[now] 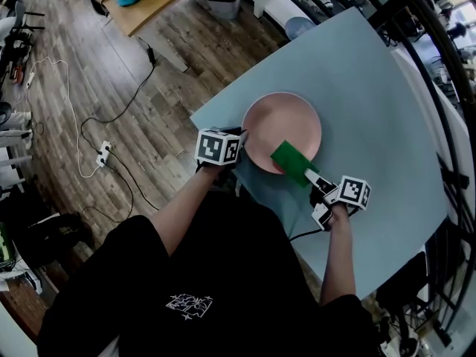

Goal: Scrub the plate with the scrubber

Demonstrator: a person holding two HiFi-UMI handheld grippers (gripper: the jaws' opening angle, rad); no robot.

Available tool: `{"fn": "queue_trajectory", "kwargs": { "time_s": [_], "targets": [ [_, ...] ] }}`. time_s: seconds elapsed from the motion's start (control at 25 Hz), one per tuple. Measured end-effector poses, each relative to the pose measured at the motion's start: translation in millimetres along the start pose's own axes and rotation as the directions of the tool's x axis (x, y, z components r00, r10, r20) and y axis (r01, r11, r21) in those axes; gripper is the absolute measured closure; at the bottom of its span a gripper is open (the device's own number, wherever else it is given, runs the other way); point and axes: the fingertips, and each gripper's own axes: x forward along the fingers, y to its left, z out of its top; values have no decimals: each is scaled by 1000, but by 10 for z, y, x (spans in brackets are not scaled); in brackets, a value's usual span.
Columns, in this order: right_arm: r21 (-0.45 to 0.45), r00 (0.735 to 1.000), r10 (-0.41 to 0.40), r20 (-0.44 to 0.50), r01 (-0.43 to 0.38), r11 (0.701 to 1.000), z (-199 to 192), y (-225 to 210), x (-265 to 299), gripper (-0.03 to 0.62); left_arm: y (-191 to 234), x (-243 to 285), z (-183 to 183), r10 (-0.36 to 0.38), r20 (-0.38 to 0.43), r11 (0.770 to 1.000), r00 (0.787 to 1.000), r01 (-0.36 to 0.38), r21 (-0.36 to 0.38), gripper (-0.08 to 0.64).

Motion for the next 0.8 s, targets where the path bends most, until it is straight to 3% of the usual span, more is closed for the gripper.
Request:
{"fn": "queue_trajectory", "kwargs": {
  "time_s": [0.8],
  "targets": [
    [-1, 1000, 19, 12, -19, 1000, 142, 535, 664, 456, 48, -22, 64, -15, -48, 998, 999, 18, 60, 495]
  ]
}}
